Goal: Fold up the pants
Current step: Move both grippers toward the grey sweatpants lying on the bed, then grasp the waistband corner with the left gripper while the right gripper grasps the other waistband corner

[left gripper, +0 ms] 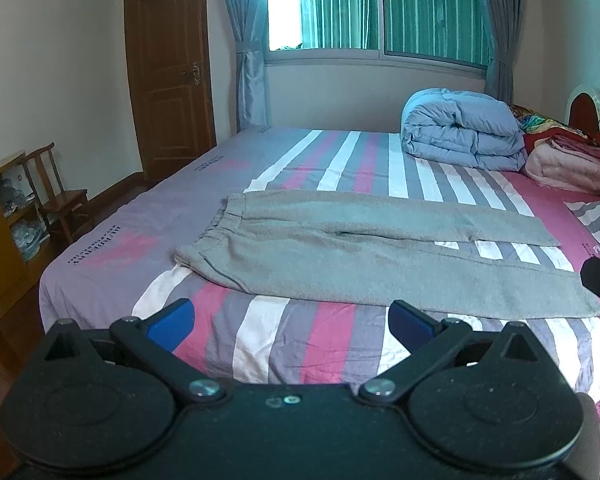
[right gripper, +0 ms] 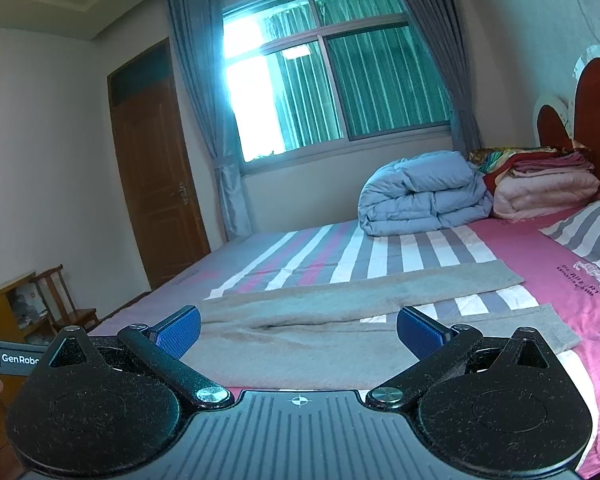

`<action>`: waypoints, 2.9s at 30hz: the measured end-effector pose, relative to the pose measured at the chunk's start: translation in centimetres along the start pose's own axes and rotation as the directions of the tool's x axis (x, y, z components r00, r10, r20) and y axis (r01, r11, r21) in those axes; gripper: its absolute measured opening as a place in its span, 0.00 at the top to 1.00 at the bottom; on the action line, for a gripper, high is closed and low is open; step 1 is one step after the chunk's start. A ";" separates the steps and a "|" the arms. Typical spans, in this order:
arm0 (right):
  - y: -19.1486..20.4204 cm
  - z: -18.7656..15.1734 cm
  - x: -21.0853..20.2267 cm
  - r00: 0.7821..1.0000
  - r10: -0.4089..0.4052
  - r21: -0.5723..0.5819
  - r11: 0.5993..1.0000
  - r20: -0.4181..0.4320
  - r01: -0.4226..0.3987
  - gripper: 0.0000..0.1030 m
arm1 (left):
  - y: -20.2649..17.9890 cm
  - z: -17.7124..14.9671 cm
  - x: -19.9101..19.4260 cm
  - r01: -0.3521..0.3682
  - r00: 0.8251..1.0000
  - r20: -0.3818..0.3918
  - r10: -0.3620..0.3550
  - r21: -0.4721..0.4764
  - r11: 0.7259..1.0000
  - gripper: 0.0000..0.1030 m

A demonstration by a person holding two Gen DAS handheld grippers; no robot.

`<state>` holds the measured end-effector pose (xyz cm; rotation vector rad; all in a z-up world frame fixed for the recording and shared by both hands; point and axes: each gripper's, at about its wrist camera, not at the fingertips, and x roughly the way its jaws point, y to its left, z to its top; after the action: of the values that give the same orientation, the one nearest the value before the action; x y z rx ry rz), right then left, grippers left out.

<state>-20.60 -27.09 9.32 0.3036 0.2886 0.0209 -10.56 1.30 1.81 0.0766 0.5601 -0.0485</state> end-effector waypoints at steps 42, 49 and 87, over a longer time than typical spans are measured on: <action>-3.9 -3.8 6.4 0.989 -0.036 -0.040 0.999 -0.144 0.030 0.00 | -1.4 -0.3 9.7 -0.033 0.980 -0.196 0.039 0.030 0.999 0.06; -5.0 -2.3 10.7 0.983 -0.030 -0.070 0.997 -0.180 0.018 0.00 | -1.9 2.6 13.9 -0.033 0.974 -0.219 0.051 0.085 0.996 0.06; -6.5 0.5 69.2 0.782 0.105 -0.338 0.861 -0.614 -0.380 0.00 | 13.3 15.4 61.7 -0.119 0.849 -0.525 0.056 -0.086 0.989 0.23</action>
<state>45.75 -29.04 -11.31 -0.1438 0.8417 0.4519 50.73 11.71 -17.22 -0.0003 1.1055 0.0991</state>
